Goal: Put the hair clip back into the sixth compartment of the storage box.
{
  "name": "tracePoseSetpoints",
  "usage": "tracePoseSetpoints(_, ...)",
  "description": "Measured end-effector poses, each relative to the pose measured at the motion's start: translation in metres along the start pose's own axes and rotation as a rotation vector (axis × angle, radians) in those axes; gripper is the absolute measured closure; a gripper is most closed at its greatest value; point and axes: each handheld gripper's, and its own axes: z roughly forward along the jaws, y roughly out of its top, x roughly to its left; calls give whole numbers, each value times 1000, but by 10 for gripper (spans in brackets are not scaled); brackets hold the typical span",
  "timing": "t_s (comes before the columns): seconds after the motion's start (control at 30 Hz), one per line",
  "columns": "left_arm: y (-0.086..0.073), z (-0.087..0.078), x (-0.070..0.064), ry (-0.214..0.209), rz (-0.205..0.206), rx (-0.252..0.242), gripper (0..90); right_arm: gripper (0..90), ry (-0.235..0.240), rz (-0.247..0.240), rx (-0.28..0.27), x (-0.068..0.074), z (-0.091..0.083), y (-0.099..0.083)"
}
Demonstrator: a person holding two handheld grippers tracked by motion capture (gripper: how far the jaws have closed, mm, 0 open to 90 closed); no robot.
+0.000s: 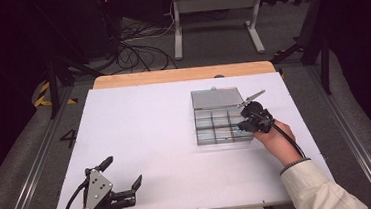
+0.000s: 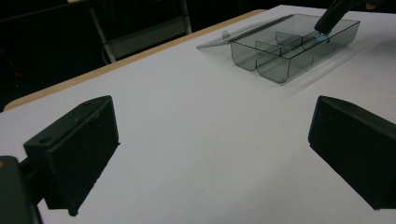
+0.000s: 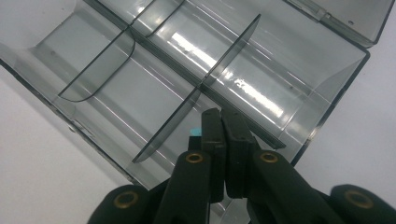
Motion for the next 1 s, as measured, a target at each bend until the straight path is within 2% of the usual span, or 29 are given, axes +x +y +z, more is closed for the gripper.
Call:
tracePoseSetpoints(0.47,0,0,0,-1,-1,0,24,834,-8,-1,-20,0,-4,0)
tracePoseSetpoints(0.63,0,0,0,-1,0,-2,24,722,-3,-14,-47,2,-13,0)
tracePoseSetpoints(0.7,0,0,0,0,-1,0,24,651,17,-12,-70,2,-17,0)
tracePoseSetpoints(0.8,0,0,0,0,0,-1,24,561,18,-15,-115,4,-26,-1)
tracePoseSetpoints(1.0,0,0,1,2,-1,-3,25,468,31,-30,-184,7,-42,-4)
